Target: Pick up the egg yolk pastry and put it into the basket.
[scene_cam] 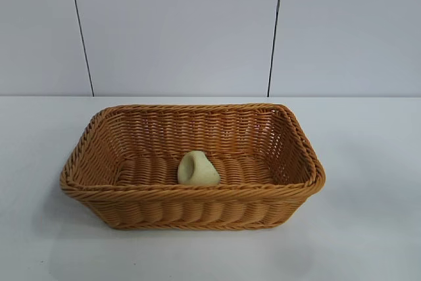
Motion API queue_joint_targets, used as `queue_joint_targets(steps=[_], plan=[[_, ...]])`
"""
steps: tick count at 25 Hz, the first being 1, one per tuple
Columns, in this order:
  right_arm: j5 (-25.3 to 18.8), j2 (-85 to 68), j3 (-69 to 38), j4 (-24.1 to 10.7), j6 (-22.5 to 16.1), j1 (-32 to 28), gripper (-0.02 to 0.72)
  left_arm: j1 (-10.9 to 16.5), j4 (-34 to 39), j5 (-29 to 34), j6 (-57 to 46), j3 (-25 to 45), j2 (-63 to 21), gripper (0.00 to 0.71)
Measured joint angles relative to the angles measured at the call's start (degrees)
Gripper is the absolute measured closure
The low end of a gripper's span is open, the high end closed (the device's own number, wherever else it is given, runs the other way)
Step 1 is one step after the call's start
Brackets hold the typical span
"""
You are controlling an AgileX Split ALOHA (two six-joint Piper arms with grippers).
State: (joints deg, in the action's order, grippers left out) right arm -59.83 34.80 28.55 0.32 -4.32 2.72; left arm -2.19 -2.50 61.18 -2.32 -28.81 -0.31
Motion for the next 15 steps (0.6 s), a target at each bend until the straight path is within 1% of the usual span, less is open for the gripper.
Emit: queue_joint_targets(steps=[3, 15], plan=[[0.87, -5.59, -0.07, 0.28, 0.46, 0.00, 0.008, 0.00, 0.00, 0.00, 0.00, 0.00, 0.00, 0.015], [0.87, -27.22, -0.23, 0.57, 0.68, 0.00, 0.008, 0.00, 0.00, 0.00, 0.00, 0.00, 0.00, 0.015]])
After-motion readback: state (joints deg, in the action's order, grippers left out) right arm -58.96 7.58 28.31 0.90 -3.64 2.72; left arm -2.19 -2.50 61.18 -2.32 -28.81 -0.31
